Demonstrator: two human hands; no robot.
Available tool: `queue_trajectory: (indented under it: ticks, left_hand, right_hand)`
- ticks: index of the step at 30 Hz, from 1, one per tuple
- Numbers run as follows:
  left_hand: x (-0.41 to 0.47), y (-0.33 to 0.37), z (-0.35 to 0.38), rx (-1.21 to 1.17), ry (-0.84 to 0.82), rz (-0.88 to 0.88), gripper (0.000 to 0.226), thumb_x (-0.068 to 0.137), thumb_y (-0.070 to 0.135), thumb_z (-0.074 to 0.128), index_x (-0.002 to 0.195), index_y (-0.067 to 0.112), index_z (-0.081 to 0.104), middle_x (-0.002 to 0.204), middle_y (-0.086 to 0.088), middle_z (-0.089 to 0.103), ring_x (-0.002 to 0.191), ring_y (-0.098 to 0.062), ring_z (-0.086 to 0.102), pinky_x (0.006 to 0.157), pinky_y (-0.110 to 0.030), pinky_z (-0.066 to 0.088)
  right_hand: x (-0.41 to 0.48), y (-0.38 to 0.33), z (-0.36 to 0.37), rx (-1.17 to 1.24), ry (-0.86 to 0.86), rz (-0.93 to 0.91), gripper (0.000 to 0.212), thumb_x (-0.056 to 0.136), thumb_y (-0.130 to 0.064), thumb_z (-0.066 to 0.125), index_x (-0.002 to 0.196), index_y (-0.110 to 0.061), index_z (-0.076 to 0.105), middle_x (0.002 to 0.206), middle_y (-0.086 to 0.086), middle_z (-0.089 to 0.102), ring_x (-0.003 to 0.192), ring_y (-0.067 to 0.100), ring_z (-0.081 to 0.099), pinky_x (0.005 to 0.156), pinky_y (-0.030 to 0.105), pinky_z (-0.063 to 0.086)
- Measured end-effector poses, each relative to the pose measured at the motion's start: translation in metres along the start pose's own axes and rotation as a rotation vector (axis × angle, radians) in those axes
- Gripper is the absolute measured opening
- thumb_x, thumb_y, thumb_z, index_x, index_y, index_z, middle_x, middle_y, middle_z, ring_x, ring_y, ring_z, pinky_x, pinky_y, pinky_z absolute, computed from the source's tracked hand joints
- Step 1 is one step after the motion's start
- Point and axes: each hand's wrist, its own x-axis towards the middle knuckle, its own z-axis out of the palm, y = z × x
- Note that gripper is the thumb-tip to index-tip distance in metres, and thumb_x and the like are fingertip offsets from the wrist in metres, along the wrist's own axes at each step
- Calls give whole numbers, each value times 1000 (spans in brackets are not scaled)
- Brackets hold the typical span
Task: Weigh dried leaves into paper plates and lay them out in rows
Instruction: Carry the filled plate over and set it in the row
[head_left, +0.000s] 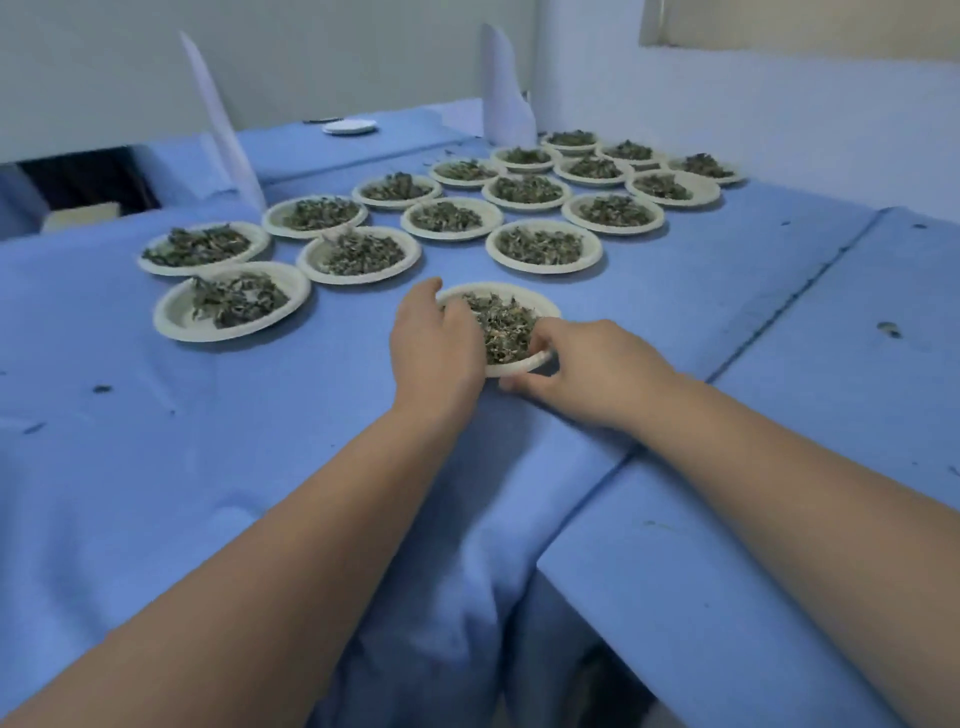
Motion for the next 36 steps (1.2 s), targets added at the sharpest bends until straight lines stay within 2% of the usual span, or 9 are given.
queue_trajectory:
  ticks: [4, 8, 11, 15, 18, 20, 25, 30, 36]
  left_hand:
    - [-10, -3, 6, 72, -27, 215, 54, 100, 10, 41, 154, 9, 39, 170, -2, 20, 156, -14, 15, 115, -15, 9]
    - [-13, -4, 14, 56, -135, 262, 54, 99, 9, 43, 153, 8, 42, 169, -5, 24, 155, -14, 19, 119, -20, 14]
    - [-12, -6, 17, 55, -157, 279, 50, 98, 7, 43, 147, 10, 49, 167, -7, 28, 154, -13, 22, 106, -2, 11]
    - [-15, -3, 19, 59, -200, 302, 53, 98, 9, 42, 150, 16, 47, 168, -6, 27, 155, -9, 17, 108, -7, 11]
    - [-22, 3, 23, 42, -194, 342, 51, 98, 11, 41, 148, 15, 51, 162, -5, 37, 143, 0, 26, 99, 6, 9]
    - [-28, 11, 29, 3, -186, 369, 47, 97, 11, 40, 141, 14, 56, 150, -4, 51, 129, -4, 38, 92, 8, 18]
    - [-54, 48, 67, -123, -269, 328, 39, 100, 12, 39, 131, 18, 61, 128, 2, 65, 118, -14, 57, 102, -36, 45]
    - [-106, 88, 133, -177, -414, 341, 39, 104, 20, 38, 137, 20, 59, 132, 12, 62, 115, -4, 53, 93, -12, 37]
    - [-178, 137, 218, -104, -644, 512, 46, 107, 23, 39, 151, 15, 47, 152, -2, 53, 139, -14, 45, 99, -17, 28]
  right_hand:
    - [35, -22, 9, 53, -23, 33, 52, 73, -65, 39, 103, -24, 53, 79, -4, 44, 103, 33, 51, 77, 42, 43]
    - [64, -23, 20, 41, -50, 30, 26, 92, -34, 49, 115, -23, 48, 117, 10, 61, 121, 36, 45, 81, 44, 38]
    - [75, -23, 19, 66, -57, 51, 37, 94, -33, 49, 129, -20, 44, 126, 14, 59, 125, 38, 45, 92, 46, 41]
    - [81, -28, 13, 18, -135, 99, 41, 97, -31, 42, 136, -18, 40, 133, 15, 54, 127, 42, 45, 102, 51, 44]
    - [64, -26, 0, 27, -107, 67, 41, 96, -27, 43, 135, -15, 40, 135, 15, 51, 137, 38, 38, 107, 51, 41]
    - [41, -17, -12, 90, -14, 51, 38, 93, -25, 49, 129, -15, 40, 121, 9, 52, 130, 35, 44, 97, 45, 45]
    - [-18, 21, -51, 125, 188, 72, 40, 92, -23, 55, 130, -17, 44, 102, 6, 55, 89, 27, 48, 66, 34, 35]
    - [-93, 91, -81, 115, 303, 204, 51, 88, -19, 59, 137, -20, 45, 114, 7, 66, 97, 30, 60, 70, 34, 39]
    - [-221, 180, -113, 119, 484, 460, 51, 89, -29, 64, 137, -27, 48, 113, 1, 66, 103, 23, 61, 73, 28, 35]
